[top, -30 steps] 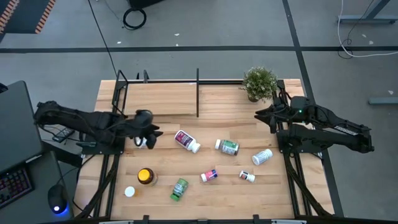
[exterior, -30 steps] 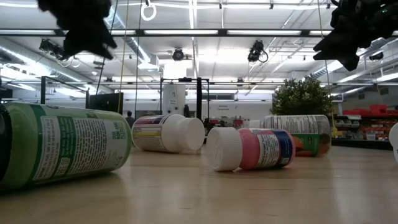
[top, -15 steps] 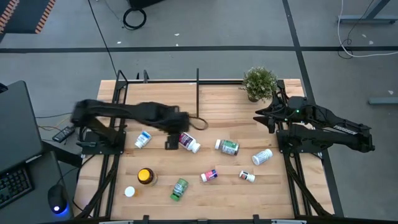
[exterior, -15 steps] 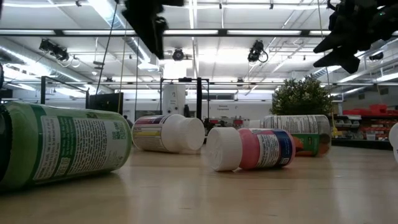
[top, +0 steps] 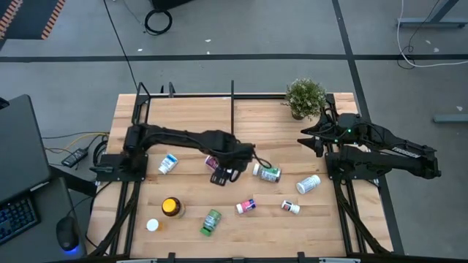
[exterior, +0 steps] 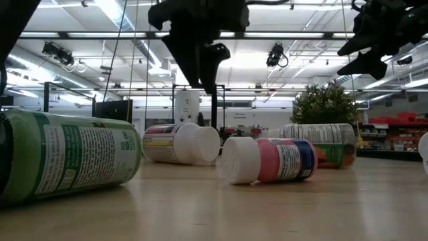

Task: Pick and place medicine bottles onto shelf by color
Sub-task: Put the purple medicine bottle on the shelf

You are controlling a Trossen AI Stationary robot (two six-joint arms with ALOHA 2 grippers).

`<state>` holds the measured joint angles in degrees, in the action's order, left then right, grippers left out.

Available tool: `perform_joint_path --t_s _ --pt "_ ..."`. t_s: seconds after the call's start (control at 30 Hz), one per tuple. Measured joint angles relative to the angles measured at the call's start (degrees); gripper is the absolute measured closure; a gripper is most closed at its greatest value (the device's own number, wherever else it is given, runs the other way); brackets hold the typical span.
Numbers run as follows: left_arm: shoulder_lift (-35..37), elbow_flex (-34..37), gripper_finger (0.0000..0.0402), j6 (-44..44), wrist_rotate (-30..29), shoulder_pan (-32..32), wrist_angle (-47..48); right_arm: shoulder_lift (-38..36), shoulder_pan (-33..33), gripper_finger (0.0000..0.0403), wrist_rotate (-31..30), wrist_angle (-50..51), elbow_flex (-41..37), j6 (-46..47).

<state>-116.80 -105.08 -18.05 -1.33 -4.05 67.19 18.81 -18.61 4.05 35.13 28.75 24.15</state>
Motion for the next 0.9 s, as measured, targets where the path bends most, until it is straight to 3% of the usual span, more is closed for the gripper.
perform_joint_path --t_s 0.53,0.9 --pt "-9.70 0.00 0.0129 -4.95 -1.43 1.13 -2.02 0.00 0.00 0.0093 -2.10 -0.27 -0.02 -0.56" --pt "-10.73 0.07 0.0129 -6.52 -1.41 1.29 -3.72 0.00 0.00 0.0093 -3.78 -0.21 -0.02 -0.99"
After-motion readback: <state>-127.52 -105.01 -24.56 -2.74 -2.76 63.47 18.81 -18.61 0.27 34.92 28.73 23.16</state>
